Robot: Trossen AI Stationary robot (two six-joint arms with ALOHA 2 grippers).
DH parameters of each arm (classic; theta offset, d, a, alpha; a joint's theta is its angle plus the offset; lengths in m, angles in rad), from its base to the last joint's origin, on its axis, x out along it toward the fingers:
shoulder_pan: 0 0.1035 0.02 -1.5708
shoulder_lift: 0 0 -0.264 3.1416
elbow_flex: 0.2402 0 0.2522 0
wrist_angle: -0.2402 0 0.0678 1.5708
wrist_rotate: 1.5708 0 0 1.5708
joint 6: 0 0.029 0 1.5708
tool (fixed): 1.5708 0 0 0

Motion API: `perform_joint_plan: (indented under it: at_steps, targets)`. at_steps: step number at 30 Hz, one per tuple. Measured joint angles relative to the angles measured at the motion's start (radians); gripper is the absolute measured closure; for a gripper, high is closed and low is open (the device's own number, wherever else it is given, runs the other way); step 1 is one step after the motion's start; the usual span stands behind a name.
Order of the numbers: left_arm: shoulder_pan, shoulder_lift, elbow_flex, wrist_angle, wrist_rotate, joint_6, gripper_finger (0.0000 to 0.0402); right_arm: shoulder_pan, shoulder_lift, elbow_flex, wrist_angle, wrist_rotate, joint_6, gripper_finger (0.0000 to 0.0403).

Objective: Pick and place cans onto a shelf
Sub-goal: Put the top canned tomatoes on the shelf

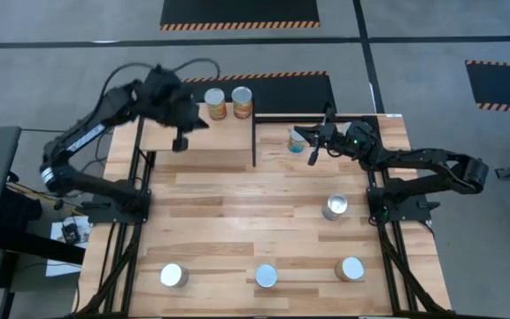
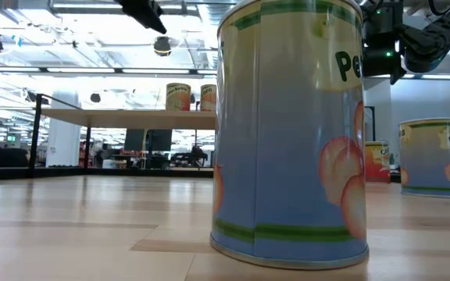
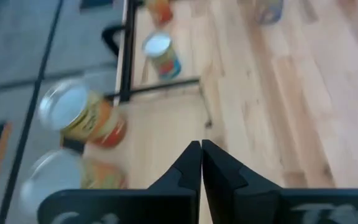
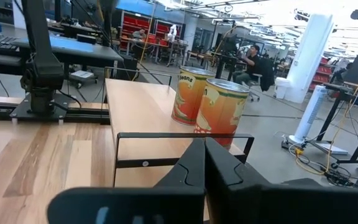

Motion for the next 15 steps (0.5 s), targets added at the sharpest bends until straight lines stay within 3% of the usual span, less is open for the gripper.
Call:
perform_joint_plan:
  at_steps: [9, 15]
  targets:
    - [-0.13, -0.283, -0.565, 0.659, 0.003, -0.203, 0.0401, 0.011, 0.0, 0.006, -0.035, 0.0, -0.002, 0.0391]
    - [-0.175, -0.368, -0.907, 1.121, 0.02, -0.318, 0.0401, 0.033, 0.0, 0.133, -0.376, 0.059, -0.003, 0.0391]
